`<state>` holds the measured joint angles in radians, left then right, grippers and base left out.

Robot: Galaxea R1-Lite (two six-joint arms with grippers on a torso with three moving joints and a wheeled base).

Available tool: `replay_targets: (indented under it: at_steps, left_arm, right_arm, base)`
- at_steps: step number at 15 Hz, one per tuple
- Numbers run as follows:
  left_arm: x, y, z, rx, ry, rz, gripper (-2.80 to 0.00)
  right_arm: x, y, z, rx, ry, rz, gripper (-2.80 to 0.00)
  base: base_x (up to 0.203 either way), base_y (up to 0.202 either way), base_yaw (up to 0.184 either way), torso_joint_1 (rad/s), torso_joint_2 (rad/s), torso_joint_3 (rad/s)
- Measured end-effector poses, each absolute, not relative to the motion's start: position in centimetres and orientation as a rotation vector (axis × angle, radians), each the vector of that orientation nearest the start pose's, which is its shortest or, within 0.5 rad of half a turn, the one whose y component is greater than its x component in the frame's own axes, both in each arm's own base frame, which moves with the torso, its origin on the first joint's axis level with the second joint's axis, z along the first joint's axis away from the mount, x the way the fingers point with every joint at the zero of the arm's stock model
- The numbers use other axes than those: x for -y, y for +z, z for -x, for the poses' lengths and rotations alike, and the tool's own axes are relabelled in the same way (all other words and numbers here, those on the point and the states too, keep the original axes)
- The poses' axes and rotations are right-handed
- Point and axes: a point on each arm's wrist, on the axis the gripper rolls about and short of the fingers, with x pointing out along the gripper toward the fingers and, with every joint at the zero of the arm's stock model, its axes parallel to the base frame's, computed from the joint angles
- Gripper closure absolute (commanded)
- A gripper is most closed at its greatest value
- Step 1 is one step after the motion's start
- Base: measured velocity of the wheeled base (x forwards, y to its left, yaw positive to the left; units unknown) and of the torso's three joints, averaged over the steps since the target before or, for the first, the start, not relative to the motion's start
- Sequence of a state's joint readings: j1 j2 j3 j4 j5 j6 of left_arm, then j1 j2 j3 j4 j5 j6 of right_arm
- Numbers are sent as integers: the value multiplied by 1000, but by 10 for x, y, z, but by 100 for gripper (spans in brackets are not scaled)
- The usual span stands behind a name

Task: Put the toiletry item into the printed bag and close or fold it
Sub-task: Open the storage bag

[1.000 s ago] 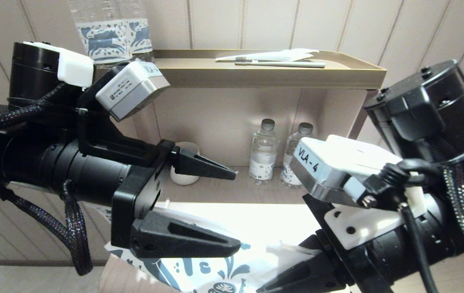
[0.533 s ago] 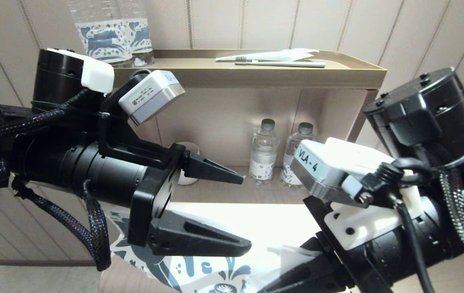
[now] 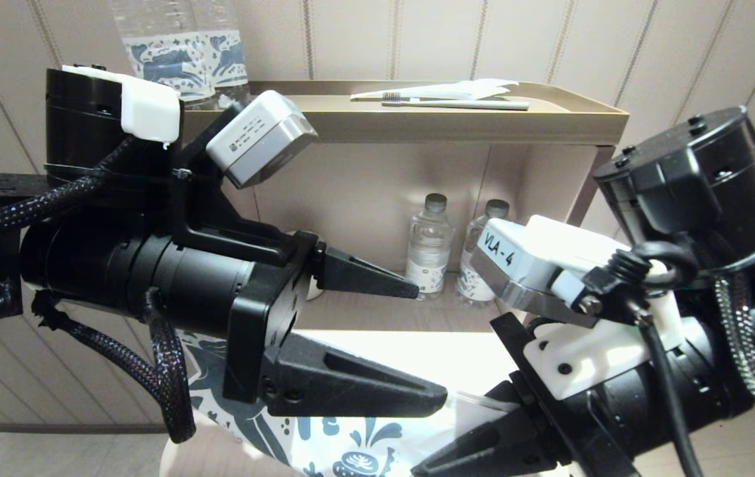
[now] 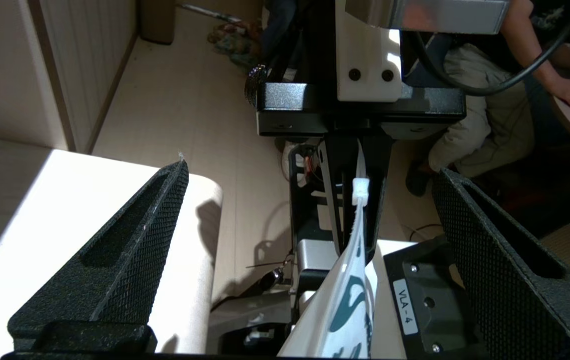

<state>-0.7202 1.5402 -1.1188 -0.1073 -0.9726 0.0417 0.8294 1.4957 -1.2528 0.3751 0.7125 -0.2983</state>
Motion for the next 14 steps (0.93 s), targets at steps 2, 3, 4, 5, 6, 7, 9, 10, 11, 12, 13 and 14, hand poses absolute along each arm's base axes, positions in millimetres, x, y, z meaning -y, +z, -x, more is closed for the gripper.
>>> replay_targets:
  at_steps: [2, 3, 4, 5, 6, 7, 9, 10, 11, 12, 13, 14]
  left_arm:
    - [189, 266, -188, -316, -1683, 11, -280]
    - [188, 266, -186, -315, -1684, 10, -280]
    - [187, 266, -184, -311, -1686, 7, -280]
    - [186, 265, -181, -304, -1694, -2, -280]
    - [187, 264, -177, -299, -1707, -13, -280]
    - [188, 263, -174, -298, -1716, -18, -280]
    - [187, 263, -171, -299, -1725, -19, -280]
    - [187, 263, -170, -300, -1727, -18, -280]
    - [187, 263, -169, -299, -1730, -19, -280]
    - [188, 263, -168, -300, -1734, -20, -280]
    - [189, 263, -167, -300, -1737, -21, -280]
    - [189, 262, -168, -301, -1738, -20, -280]
  right_arm:
    - [-190, 274, -154, -454, 1583, 267, 0]
    - [-190, 274, -154, -454, 1584, 266, 0]
    - [-191, 275, -154, -450, 1590, 263, 0]
    - [-192, 275, -155, -450, 1603, 257, 0]
    - [-192, 276, -155, -449, 1616, 251, 0]
    - [-192, 276, -155, -448, 1621, 248, 0]
    - [-192, 276, -155, -448, 1623, 247, 0]
    - [-192, 275, -155, -450, 1623, 247, 0]
    - [-192, 275, -156, -451, 1622, 247, 0]
    - [-192, 275, -157, -451, 1618, 246, 0]
    - [-191, 275, -158, -451, 1612, 244, 0]
    - [-191, 275, -159, -451, 1610, 244, 0]
  base:
    - [0, 0, 0, 0, 0, 0]
    - [0, 0, 0, 0, 0, 0]
    - [0, 0, 0, 0, 0, 0]
    - [0, 0, 0, 0, 0, 0]
    - [0, 0, 0, 0, 0, 0]
    - [0, 0, 0, 0, 0, 0]
    - [0, 0, 0, 0, 0, 0]
    - [0, 0, 0, 0, 0, 0]
    - [0, 0, 0, 0, 0, 0]
    - [0, 0, 0, 0, 0, 0]
    - [0, 0, 0, 0, 0, 0]
    - [0, 0, 0, 0, 0, 0]
